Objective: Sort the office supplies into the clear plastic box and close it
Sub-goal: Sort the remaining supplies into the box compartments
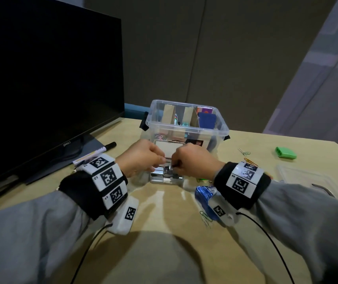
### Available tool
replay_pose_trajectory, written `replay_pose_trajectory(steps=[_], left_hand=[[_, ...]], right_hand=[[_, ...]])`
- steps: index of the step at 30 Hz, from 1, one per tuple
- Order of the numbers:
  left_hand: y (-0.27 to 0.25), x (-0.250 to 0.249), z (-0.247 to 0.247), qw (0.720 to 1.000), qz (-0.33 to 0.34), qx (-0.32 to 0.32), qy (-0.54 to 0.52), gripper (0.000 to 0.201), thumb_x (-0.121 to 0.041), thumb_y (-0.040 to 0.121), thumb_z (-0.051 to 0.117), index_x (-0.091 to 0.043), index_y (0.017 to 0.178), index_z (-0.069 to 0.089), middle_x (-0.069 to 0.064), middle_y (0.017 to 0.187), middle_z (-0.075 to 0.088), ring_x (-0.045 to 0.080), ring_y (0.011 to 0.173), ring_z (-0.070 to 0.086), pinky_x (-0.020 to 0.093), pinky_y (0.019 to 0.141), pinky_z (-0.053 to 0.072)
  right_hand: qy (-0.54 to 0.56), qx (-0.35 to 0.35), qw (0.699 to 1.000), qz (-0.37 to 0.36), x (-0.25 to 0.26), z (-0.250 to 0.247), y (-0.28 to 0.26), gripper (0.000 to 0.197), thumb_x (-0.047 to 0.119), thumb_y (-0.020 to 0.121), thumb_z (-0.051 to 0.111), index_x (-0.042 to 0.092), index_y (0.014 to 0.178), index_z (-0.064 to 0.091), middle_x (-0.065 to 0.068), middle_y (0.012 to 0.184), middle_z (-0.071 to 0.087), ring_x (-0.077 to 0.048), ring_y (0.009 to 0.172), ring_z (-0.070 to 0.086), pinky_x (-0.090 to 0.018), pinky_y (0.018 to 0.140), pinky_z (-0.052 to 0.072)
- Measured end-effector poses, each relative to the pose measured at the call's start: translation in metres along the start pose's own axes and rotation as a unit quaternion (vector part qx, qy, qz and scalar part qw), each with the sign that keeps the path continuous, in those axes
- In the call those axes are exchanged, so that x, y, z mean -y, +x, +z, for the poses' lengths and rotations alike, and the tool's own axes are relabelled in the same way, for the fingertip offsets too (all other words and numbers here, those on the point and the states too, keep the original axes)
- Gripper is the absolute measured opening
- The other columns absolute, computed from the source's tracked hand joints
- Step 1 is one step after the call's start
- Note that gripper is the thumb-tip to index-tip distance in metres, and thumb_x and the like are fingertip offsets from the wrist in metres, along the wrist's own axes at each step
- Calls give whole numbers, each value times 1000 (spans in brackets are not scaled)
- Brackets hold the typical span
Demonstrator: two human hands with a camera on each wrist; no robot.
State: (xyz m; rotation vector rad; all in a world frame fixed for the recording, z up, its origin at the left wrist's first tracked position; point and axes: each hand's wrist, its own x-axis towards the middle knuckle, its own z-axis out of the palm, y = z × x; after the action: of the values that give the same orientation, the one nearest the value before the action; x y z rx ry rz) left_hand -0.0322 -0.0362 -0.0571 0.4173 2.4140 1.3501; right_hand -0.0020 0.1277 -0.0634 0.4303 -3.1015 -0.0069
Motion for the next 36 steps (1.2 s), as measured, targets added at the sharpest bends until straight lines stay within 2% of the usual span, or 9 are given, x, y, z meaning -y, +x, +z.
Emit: replay_pose_trajectory(steps=[3, 4, 6, 9, 13, 21, 27, 32, 36], left_hand=[[-2, 2, -1, 978, 37, 65, 195, 28, -13, 94, 60, -17, 121, 66, -5, 122, 59, 10, 96, 57, 23, 82, 48], [-3, 3, 0, 961, 34, 101, 255, 34, -13, 95, 57, -21, 127, 63, -8, 124, 55, 11, 98, 57, 25, 84, 49], [-4, 6, 3, 925, 38, 153, 344, 39, -11, 95, 50, -26, 129, 61, -4, 121, 58, 16, 99, 57, 29, 84, 50], [-6, 10, 5, 892, 49, 171, 416, 40, -9, 93, 43, -25, 123, 64, 1, 114, 60, 22, 100, 56, 35, 87, 50], [-7, 10, 6, 875, 58, 167, 451, 40, -9, 93, 42, -23, 123, 63, 6, 116, 60, 25, 104, 55, 35, 84, 47], [-8, 7, 8, 874, 68, 167, 452, 40, -10, 95, 41, -23, 125, 64, 1, 114, 60, 22, 98, 53, 31, 79, 45], [-11, 7, 9, 875, 63, 163, 450, 38, -11, 96, 42, -22, 126, 63, 3, 113, 59, 20, 93, 52, 28, 75, 42], [-12, 8, 8, 885, 56, 166, 431, 44, -8, 95, 42, -22, 133, 59, 3, 122, 59, 23, 106, 55, 35, 93, 49], [-13, 5, 8, 901, 59, 153, 402, 45, -8, 97, 42, -23, 137, 56, 2, 132, 57, 21, 112, 55, 28, 90, 46]], right_hand=[[3, 27, 999, 19, 2, 4, 5, 16, 21, 88, 63, 13, 96, 75, -6, 90, 70, -23, 81, 64, -37, 76, 56], [6, 31, 999, 23, 3, 4, 7, 16, 21, 88, 64, 12, 96, 74, -7, 90, 70, -24, 81, 65, -37, 76, 56], [3, 38, 999, 20, 5, 4, 10, 16, 21, 90, 65, 10, 97, 73, -7, 91, 69, -23, 83, 65, -34, 78, 56], [4, 36, 999, 4, 5, 5, 13, 13, 19, 90, 65, 11, 100, 71, -7, 95, 68, -22, 88, 64, -32, 81, 55], [16, 33, 999, -3, 3, 8, 15, 13, 15, 89, 66, 12, 101, 70, -6, 98, 68, -21, 90, 63, -33, 83, 55], [66, 13, 997, 28, -7, 13, 8, 17, 3, 88, 63, 13, 100, 70, -3, 96, 69, -18, 87, 64, -29, 81, 56], [94, 17, 995, 6, -2, 11, 5, 19, 4, 90, 59, 11, 102, 72, -4, 98, 71, -19, 88, 65, -30, 84, 55], [105, 6, 994, 8, -4, 10, 5, 22, 2, 91, 57, 12, 105, 71, -3, 101, 70, -17, 92, 64, -28, 85, 55], [117, -9, 993, 15, -14, 6, 0, 22, 1, 91, 57, 11, 103, 71, -3, 99, 69, -16, 88, 64, -21, 77, 53]])
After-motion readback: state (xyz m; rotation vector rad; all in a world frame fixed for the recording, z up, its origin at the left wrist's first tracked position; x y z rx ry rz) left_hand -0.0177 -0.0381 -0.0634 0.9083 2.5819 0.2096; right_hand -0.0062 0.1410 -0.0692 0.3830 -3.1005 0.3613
